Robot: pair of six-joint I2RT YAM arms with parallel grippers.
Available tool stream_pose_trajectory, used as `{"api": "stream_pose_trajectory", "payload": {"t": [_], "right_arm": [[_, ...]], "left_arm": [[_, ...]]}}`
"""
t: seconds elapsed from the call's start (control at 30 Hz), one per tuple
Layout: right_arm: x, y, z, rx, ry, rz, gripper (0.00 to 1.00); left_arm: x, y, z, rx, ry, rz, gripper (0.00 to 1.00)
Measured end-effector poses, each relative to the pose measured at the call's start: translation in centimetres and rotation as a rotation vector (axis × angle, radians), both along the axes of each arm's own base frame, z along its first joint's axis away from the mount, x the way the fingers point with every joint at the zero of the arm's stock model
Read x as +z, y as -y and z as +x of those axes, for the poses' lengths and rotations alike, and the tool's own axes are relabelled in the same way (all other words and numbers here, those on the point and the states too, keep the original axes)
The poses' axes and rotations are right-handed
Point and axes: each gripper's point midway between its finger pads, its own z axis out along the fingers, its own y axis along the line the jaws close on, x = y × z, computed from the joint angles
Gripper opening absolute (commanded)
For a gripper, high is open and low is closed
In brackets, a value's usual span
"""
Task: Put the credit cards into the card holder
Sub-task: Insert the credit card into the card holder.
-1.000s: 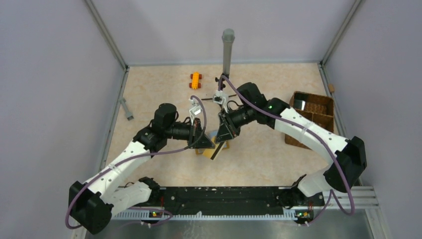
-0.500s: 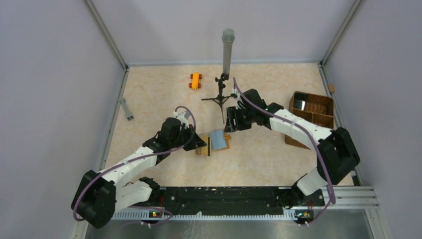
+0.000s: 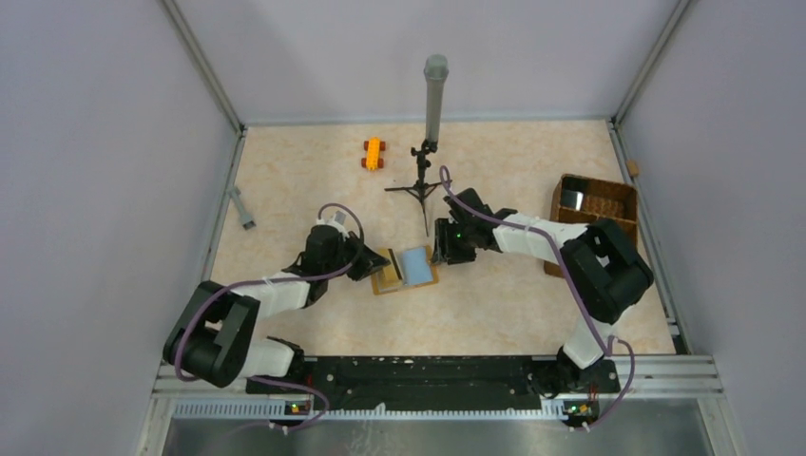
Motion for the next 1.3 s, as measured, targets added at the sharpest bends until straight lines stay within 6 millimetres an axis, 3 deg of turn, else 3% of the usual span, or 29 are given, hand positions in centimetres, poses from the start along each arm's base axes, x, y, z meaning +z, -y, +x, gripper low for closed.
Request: {"api": "stream_pose_trajectory", "payload": {"t": [0.27, 0.37, 0.6, 1.3], "right_arm": [[-0.4, -0.6, 1.0, -0.021, 0.02, 0.015, 0.43], [-0.5, -0.8, 1.2, -0.026, 0.023, 0.023, 0.34], [-1.0, -0.9, 1.2, -0.034, 0.012, 0.022, 0.0], [-1.3, -1.1, 1.8, -0.062, -0.005, 0.008, 0.0]], "left_arm": [[-0.2, 0.6, 0.3, -0.024, 0.012, -0.024, 0.0], [-0.5, 0.6, 0.3, -0.031, 0.009, -0.017, 0.0], [-1.5, 0.6, 0.0, -0.051, -0.006, 0.001, 0.0], [-2.7, 0.9, 0.0, -0.036, -0.022, -0.039, 0.0]]}}
